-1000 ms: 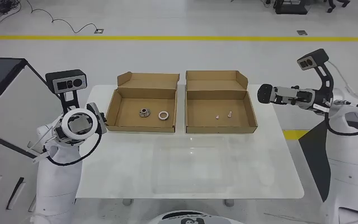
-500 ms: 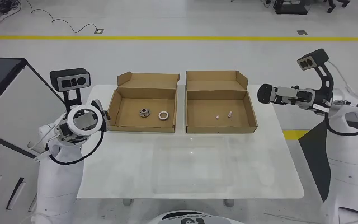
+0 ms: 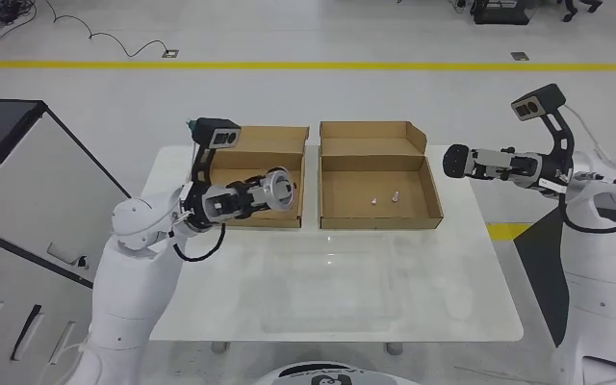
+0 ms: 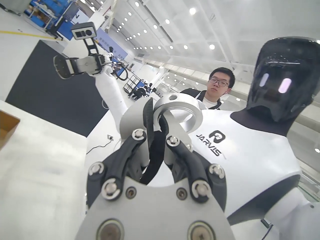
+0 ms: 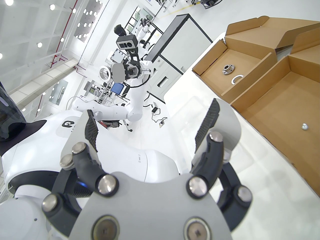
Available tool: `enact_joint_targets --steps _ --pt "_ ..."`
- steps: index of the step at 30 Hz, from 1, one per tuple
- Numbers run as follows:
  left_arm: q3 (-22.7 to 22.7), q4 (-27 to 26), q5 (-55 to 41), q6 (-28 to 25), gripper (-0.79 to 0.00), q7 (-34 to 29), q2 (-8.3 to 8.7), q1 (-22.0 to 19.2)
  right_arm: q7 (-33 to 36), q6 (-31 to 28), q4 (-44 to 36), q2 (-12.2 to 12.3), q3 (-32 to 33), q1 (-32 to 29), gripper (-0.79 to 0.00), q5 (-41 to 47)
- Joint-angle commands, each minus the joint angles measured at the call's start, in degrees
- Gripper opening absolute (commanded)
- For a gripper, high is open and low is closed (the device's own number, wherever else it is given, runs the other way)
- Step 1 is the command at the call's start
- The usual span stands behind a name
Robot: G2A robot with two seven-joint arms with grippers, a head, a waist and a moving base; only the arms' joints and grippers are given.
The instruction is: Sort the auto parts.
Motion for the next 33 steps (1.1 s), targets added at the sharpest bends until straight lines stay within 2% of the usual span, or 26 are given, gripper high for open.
enact_joint_targets --steps 1,9,13,20,26,33 --pt "0.9 0.4 2.4 -0.2 -0.785 2.6 -0.11 -0.7 0.0 0.0 0.0 0.0 0.0 0.0 0.000 0.0" --pt "4.5 2.5 14.7 3.2 -0.785 11.6 -0.42 -5.2 0.0 0.0 0.0 0.0 0.0 0.0 0.000 0.0" --pt "5.4 3.6 20.7 5.8 -0.785 13.7 -0.36 -7.6 0.0 0.0 0.0 0.0 0.0 0.0 0.000 0.0" --pt "7.7 7.6 30.0 12.2 -0.785 12.8 -0.09 -11.9 0.0 0.0 0.0 0.0 0.0 0.0 0.000 0.0" --pt "8.9 11.4 36.5 17.8 -0.785 9.1 0.41 -14.9 0.0 0.0 0.0 0.0 0.0 0.0 0.000 0.0" --pt "9.0 15.7 45.5 19.3 -0.785 5.9 1.31 -17.5 0.0 0.0 0.0 0.0 0.0 0.0 0.000 0.0"
